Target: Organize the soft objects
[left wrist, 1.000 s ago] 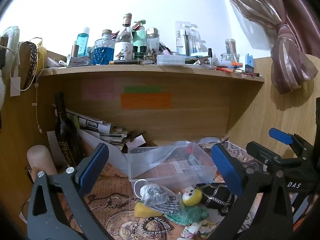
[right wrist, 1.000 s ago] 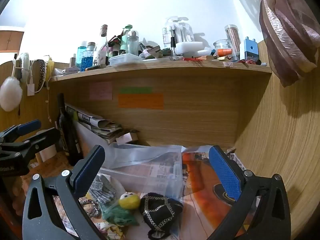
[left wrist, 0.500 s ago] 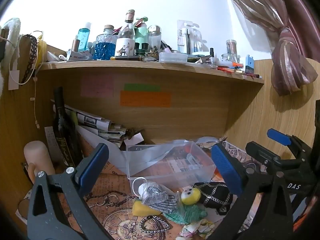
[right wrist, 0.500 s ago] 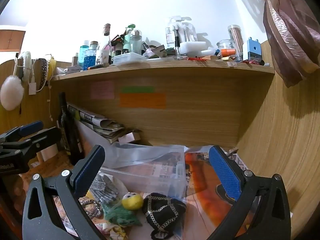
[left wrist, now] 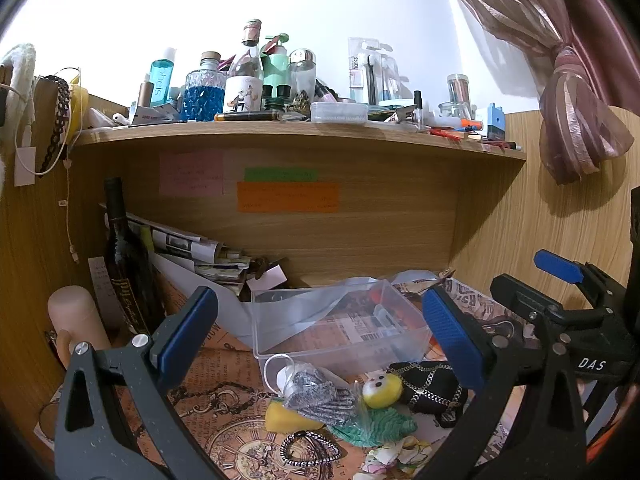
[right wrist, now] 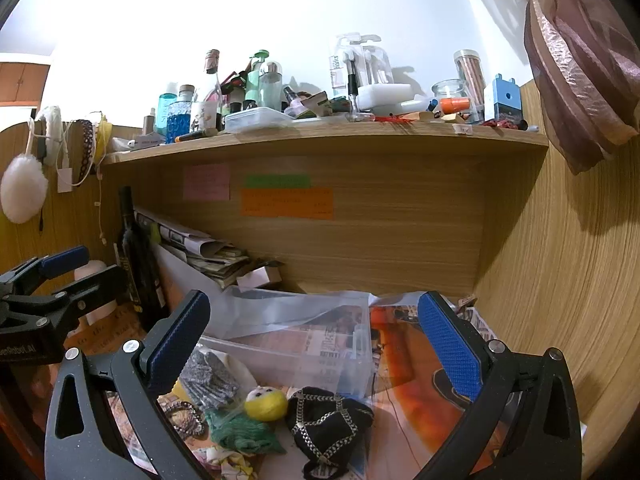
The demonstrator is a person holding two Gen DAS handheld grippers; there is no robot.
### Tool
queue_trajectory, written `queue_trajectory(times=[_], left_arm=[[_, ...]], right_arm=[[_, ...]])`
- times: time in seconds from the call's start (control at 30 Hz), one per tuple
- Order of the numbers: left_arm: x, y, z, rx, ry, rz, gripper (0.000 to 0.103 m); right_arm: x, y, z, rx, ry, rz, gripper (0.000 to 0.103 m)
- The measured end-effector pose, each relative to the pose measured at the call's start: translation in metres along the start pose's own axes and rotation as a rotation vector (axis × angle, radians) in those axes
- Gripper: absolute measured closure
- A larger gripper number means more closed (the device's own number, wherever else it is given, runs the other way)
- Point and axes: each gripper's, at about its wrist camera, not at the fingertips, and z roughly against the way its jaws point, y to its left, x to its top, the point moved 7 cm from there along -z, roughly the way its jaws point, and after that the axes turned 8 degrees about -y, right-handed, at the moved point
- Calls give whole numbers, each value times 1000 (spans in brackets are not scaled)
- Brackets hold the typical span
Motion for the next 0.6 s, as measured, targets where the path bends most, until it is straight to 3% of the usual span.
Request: queue_trajectory(times=[0.6], left_arm=[[0, 0, 0, 1, -1, -3, 0]], right_arm=[[1, 1, 1, 6, 0, -12, 0]])
